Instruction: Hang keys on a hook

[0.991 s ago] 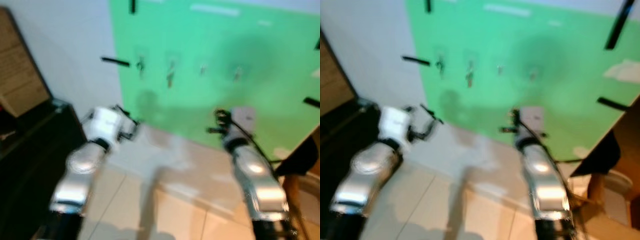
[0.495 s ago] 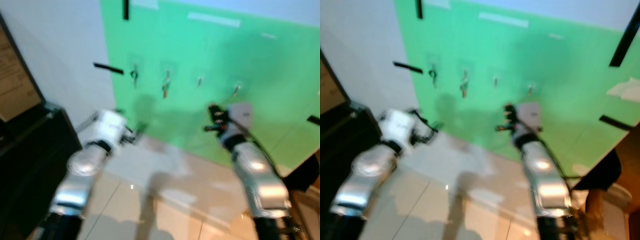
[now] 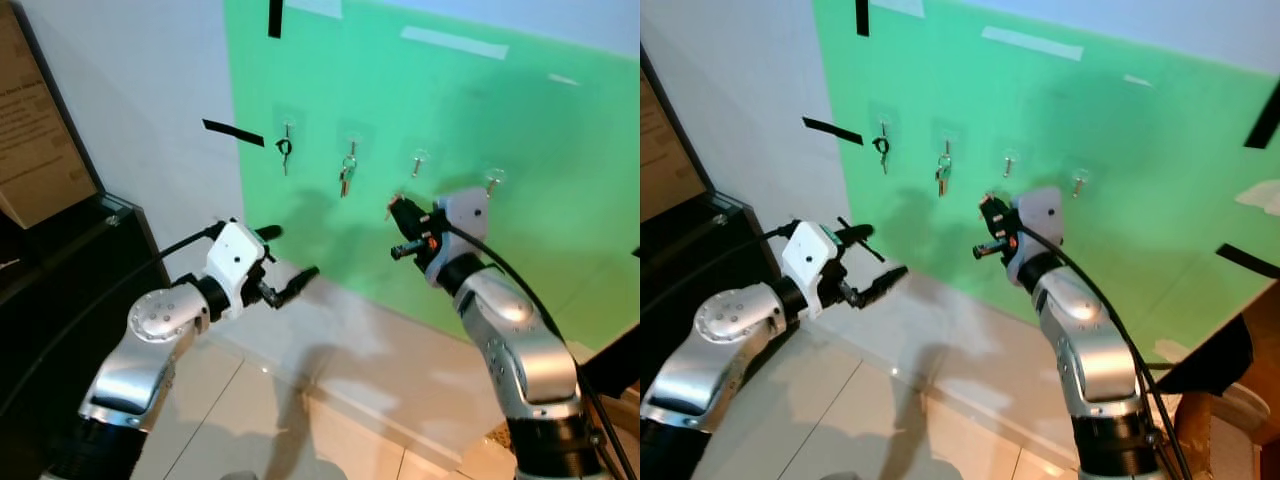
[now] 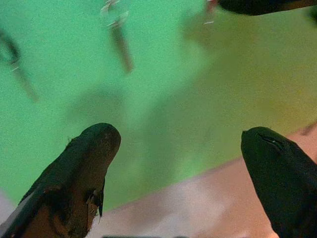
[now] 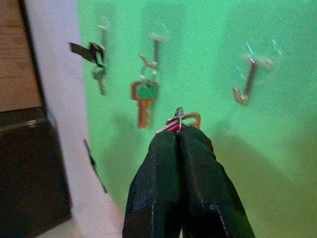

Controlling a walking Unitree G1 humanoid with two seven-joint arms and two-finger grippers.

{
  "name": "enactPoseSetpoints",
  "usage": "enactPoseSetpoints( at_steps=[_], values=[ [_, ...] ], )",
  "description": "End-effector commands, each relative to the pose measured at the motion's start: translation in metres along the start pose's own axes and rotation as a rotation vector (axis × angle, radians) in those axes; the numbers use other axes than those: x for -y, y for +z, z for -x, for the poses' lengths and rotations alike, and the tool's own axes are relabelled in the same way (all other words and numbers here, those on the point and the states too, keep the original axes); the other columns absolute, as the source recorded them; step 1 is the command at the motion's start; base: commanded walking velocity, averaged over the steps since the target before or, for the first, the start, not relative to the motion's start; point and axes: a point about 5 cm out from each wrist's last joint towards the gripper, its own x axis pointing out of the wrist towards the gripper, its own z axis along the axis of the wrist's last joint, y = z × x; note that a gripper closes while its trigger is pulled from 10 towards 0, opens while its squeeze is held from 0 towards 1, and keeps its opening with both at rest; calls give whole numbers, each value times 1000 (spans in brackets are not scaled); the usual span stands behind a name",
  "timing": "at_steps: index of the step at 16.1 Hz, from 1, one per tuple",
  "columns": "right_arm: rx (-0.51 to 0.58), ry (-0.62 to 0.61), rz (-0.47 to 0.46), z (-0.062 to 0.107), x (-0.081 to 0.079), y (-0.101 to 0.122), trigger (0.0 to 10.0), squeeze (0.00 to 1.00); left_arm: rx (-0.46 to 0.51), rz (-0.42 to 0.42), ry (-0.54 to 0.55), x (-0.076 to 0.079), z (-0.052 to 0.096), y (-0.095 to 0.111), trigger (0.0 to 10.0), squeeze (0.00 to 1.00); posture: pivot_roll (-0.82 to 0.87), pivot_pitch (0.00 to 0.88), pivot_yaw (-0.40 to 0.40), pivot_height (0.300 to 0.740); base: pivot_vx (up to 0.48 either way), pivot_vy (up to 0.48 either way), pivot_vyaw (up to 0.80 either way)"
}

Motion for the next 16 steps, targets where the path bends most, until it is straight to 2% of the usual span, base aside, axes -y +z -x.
enactPoseSetpoints(
  at_steps=[1,3,10,16],
  values=[
    [8,19,12,0,1,9,10000,0,12,-3,-65,4,-3,7,10000,0,22,0,-51,740,0,0,0],
    [-42,32,36,-2,2,10,10000,0,8,-1,-105,6,-2,9,10000,0,25,0,-55,740,0,0,0],
    [6,-42,-113,-12,12,30,10000,0,12,14,-149,9,0,13,10000,0,34,0,-68,740,0,0,0],
    [-9,-139,-210,-18,24,28,10000,0,12,18,-152,8,2,14,10000,0,41,0,-72,740,0,0,0]
  ],
)
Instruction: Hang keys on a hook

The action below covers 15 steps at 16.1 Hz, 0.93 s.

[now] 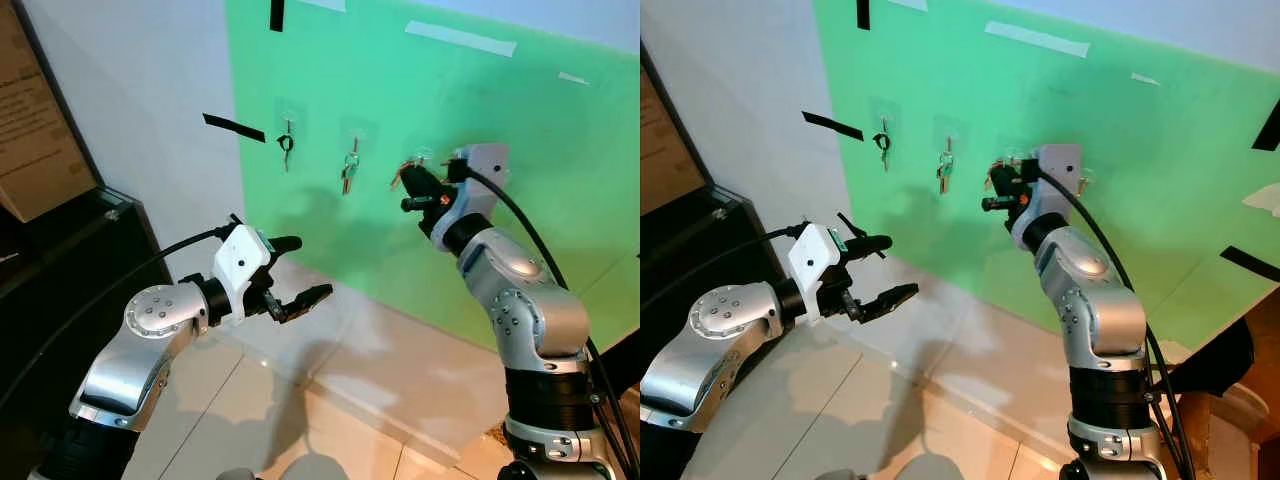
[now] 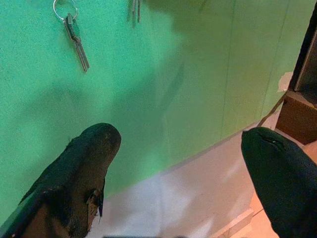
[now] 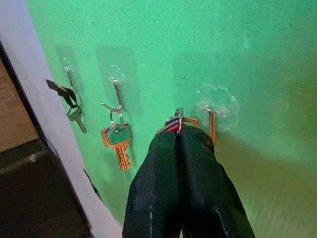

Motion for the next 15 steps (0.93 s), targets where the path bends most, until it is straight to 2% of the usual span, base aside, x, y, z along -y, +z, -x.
enactPoseSetpoints(
  at_steps=[1,4,5,9,11,15],
  values=[
    [-22,-47,-41,-1,8,-2,10000,0,21,-16,-17,0,0,7,10000,0,43,0,-73,740,0,0,0],
    [-38,-109,-89,-1,17,-6,10000,0,20,-15,-17,1,0,7,10000,0,43,0,-73,740,0,0,0],
    [-44,-128,-132,0,20,-8,10000,0,20,-15,-18,0,0,7,10000,0,43,0,-71,740,0,0,0],
    [-64,-121,-186,5,22,-13,10000,0,20,-18,-23,-1,-1,8,10000,0,40,0,-66,740,0,0,0],
    [-17,-85,-165,6,18,-7,10000,0,21,-20,-23,-1,-2,9,10000,0,39,0,-65,740,0,0,0],
    [76,-25,-180,9,13,8,10000,0,22,-22,-24,-2,-2,9,10000,0,39,0,-62,740,0,0,0]
  ],
)
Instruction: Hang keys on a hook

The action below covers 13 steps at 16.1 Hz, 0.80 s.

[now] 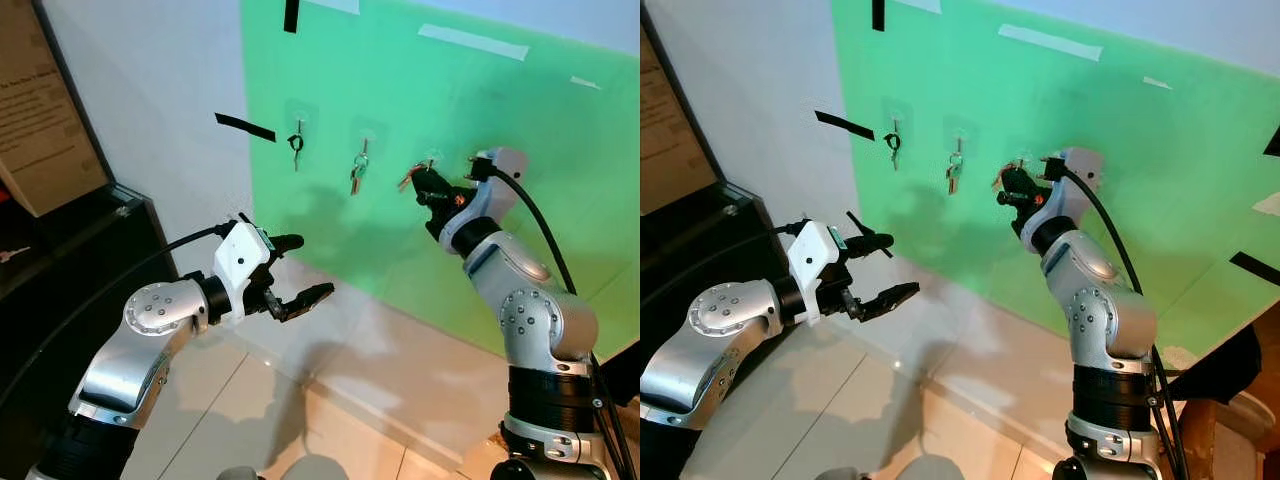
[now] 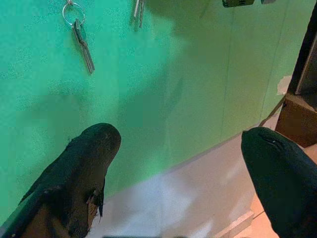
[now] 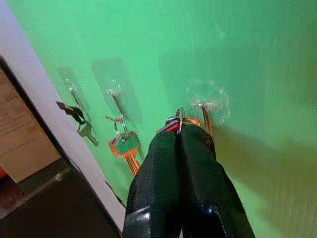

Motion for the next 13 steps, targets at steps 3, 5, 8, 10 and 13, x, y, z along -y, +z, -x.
enactPoseSetpoints(
  at_steps=[3,5,8,10,13],
  values=[
    [129,54,-16,9,-1,21,10000,0,7,-23,-15,-1,-1,6,10000,0,37,0,-61,740,0,0,0],
    [163,70,-24,12,-1,26,10000,0,7,-23,-17,-1,-1,6,10000,0,37,0,-61,740,0,0,0],
    [130,43,-33,15,6,23,10000,0,5,-24,-21,0,-2,5,10000,0,37,0,-58,740,0,0,0],
    [87,33,-40,18,9,16,10000,0,4,-25,-23,0,-1,5,10000,0,39,0,-59,740,0,0,0],
    [33,64,-73,24,5,1,10000,0,3,-29,-26,1,-1,5,10000,0,42,0,-62,740,0,0,0]
  ],
)
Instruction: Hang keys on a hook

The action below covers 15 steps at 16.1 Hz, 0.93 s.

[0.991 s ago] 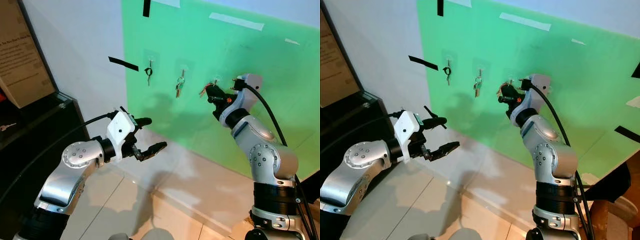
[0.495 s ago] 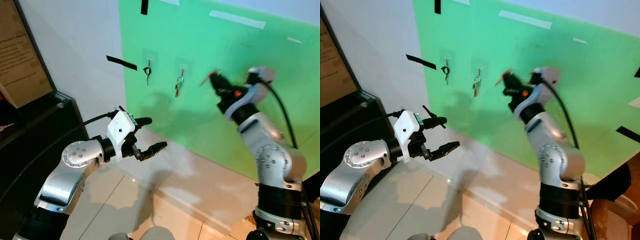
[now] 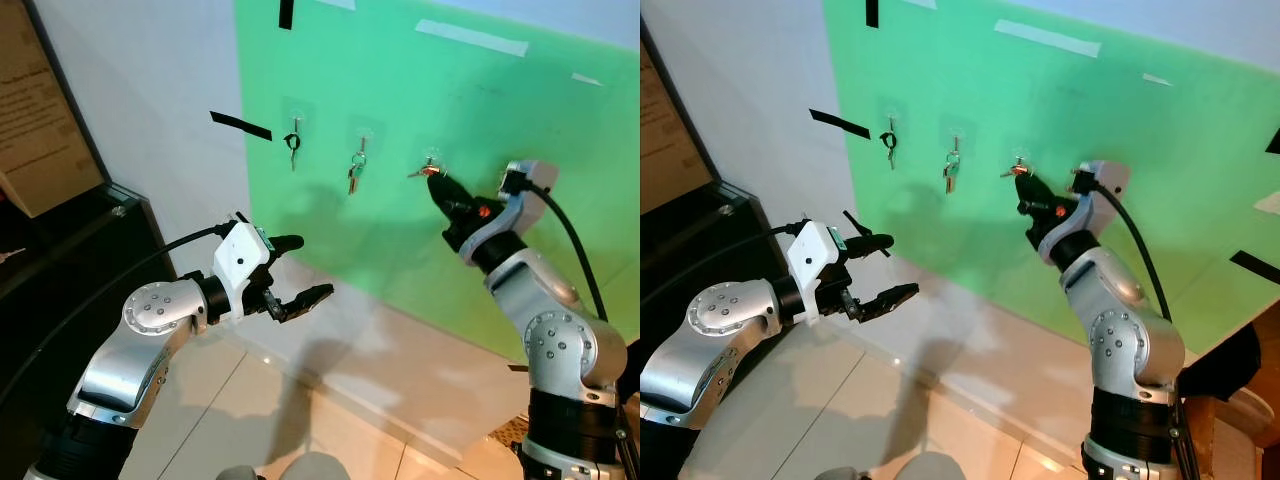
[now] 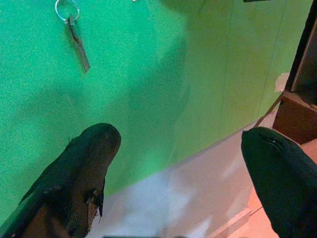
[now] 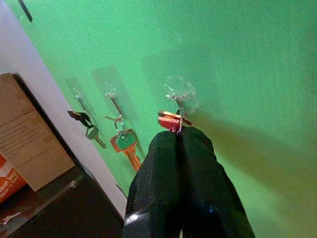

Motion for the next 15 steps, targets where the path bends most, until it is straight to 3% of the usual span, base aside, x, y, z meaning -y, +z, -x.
enactPoseSetpoints(
  at_steps=[1,5,7,9,12,15],
  values=[
    [-2,35,-8,1,-7,1,10000,0,7,-26,-17,1,-1,5,10000,0,42,0,-62,740,0,0,0],
    [-9,53,-26,-1,-11,-1,10000,0,6,-29,-18,1,-1,5,10000,0,43,0,-62,740,0,0,0],
    [27,62,-28,-1,-12,4,10000,0,7,-30,-14,0,-1,5,10000,0,49,0,-70,740,0,0,0],
    [131,96,-20,-1,-17,21,10000,0,5,-29,-12,1,-1,5,10000,0,49,0,-70,740,0,0,0],
    [170,125,-18,-1,-21,28,10000,0,6,-29,-13,1,-1,5,10000,0,48,0,-68,740,0,0,0],
    [75,132,12,-1,-20,16,10000,0,6,-29,-14,0,-2,5,10000,0,46,0,-67,740,0,0,0]
  ],
)
